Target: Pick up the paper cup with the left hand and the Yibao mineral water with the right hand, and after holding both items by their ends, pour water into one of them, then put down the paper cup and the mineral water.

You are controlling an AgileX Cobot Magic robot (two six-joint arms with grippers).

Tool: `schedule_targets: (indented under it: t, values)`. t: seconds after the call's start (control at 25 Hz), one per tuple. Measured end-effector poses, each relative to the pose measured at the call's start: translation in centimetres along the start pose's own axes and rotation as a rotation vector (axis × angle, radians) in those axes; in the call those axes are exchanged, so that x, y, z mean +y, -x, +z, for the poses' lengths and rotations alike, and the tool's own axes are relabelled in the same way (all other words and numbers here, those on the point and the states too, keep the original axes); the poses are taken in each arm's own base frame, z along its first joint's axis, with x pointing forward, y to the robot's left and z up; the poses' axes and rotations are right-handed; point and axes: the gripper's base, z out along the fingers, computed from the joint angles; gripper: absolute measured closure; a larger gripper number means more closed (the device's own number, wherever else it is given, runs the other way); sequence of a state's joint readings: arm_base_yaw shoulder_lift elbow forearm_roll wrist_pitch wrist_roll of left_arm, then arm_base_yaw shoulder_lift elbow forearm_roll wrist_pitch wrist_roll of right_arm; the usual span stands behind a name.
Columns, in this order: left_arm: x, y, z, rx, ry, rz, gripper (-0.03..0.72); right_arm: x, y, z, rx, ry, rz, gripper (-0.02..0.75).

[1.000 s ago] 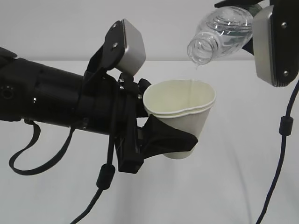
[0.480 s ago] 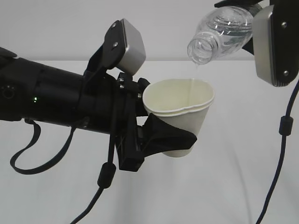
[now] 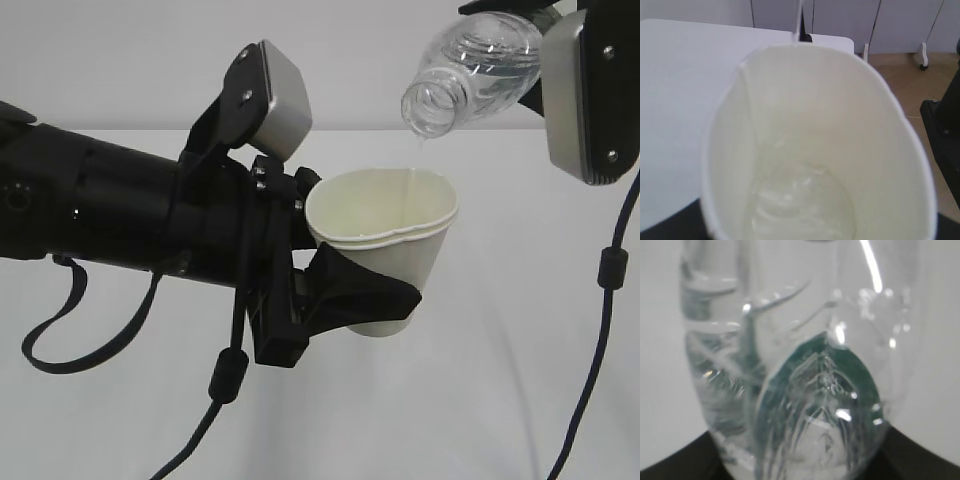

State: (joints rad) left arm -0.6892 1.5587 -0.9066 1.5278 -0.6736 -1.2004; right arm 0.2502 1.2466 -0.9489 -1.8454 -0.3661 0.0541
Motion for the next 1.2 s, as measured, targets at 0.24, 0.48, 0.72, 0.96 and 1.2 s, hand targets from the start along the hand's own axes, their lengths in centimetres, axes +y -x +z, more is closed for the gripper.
schedule_targets:
  t: [0.24,0.48,0.72,0.96,1.2]
  values:
    - [0.00,0.00,0.00,0.000,0.000,0.000,0.267,-0.02,0.01,0.00,-0.002,-0.001,-0.015,0.334]
    - [-0.03,0.01,0.00,-0.001,-0.003,0.000,0.267,-0.28,-0.02,-0.04,-0.001,-0.008,-0.023,0.334]
    - [-0.03,0.01,0.00,-0.001,-0.003,0.000,0.267,-0.47,-0.04,-0.07,-0.002,-0.013,-0.031,0.334]
    - [-0.04,0.02,0.00,-0.002,-0.005,0.000,0.267,-0.47,-0.04,-0.07,-0.002,-0.013,-0.033,0.334]
    - [-0.13,0.05,0.00,-0.006,-0.014,0.000,0.267,-0.47,-0.04,-0.07,-0.002,-0.013,-0.034,0.334]
